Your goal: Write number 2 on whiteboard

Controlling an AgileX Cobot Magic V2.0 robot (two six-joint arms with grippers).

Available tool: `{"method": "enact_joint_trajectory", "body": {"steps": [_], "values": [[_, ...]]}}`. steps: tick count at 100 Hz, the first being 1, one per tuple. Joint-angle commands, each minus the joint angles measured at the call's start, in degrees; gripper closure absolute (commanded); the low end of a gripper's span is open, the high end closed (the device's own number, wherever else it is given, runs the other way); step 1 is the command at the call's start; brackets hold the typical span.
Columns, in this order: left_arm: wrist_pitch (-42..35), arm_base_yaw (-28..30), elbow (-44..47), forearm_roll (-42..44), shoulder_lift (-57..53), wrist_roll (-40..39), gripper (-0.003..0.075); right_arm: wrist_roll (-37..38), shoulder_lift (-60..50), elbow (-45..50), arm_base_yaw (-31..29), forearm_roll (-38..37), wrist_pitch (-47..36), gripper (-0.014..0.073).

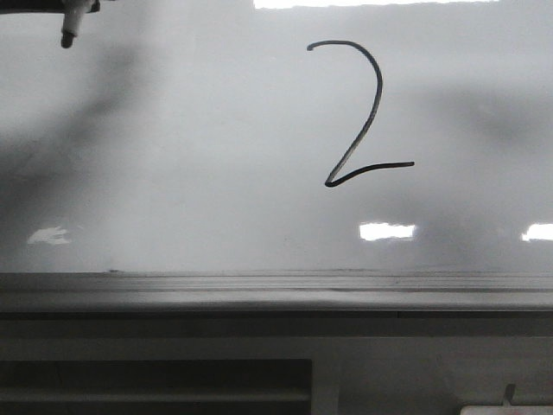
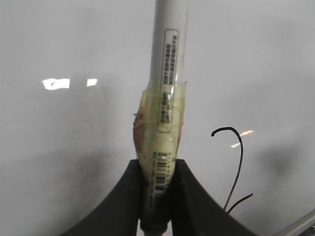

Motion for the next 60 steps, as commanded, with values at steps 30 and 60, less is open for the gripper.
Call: {"method": "enact_joint_trajectory", "body": {"steps": [30,60], "values": [[-7.85,-2.23,-2.65,1.25,10.36,-7.26,0.0741,0.01,-0.33,1.17,-0.36,4.63,-2.76,0.0086],[-8.15,-2.23,-4.0,1.25,14.29,-7.29,0.0739,0.01,-0.33,1.17,-0.36,4.63,-3.13,0.0086]]}}
